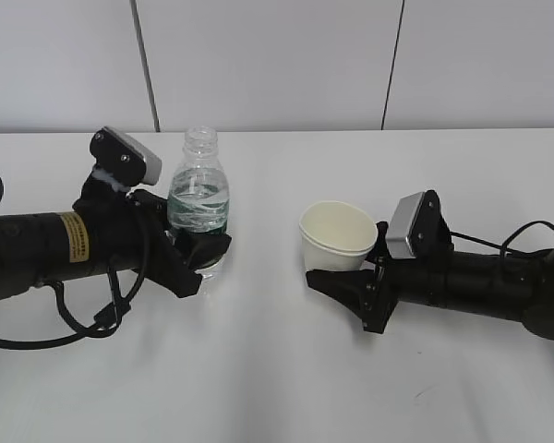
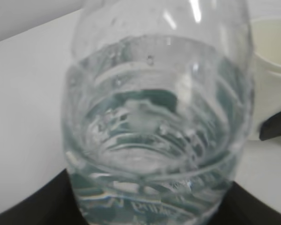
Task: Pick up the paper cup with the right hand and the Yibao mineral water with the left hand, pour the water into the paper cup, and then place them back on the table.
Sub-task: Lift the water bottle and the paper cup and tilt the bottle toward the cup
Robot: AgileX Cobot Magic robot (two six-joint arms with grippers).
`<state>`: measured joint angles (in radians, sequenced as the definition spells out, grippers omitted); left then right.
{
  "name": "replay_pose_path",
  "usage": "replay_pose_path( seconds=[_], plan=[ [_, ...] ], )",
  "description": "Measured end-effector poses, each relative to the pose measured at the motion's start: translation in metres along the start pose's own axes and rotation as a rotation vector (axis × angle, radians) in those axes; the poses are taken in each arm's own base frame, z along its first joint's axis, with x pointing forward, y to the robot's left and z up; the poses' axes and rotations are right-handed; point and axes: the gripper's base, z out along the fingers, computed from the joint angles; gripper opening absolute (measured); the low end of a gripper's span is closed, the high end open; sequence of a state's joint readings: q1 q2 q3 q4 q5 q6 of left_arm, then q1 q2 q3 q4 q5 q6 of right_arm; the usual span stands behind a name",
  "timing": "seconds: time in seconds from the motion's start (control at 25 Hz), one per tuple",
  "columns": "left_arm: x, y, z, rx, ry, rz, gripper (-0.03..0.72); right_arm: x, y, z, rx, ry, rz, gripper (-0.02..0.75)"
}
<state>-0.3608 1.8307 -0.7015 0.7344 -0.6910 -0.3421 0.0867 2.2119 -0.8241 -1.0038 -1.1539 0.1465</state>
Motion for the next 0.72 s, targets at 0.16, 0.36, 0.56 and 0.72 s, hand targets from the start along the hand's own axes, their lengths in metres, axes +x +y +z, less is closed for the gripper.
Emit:
replay_pose_path(
  seconds=[0.16, 0.36, 0.56, 0.72],
  plan=[
    [-0.004, 0.001, -0.005, -0.019, 0.025, 0.020, 0.412, 0.000, 0.001, 0.000, -0.012, 0.001, -0.004, 0.522],
    [-0.007, 0.001, -0.010, -0.032, 0.057, 0.054, 0.356, -0.001, 0.003, 0.002, -0.022, 0.000, 0.001, 0.522],
    [-0.007, 0.002, -0.015, -0.043, 0.104, 0.092, 0.341, -0.004, 0.005, 0.007, -0.070, -0.005, 0.004, 0.522],
    [-0.013, 0.003, -0.020, -0.060, 0.119, 0.151, 0.338, -0.011, 0.010, 0.016, -0.147, -0.012, -0.009, 0.522]
  ],
)
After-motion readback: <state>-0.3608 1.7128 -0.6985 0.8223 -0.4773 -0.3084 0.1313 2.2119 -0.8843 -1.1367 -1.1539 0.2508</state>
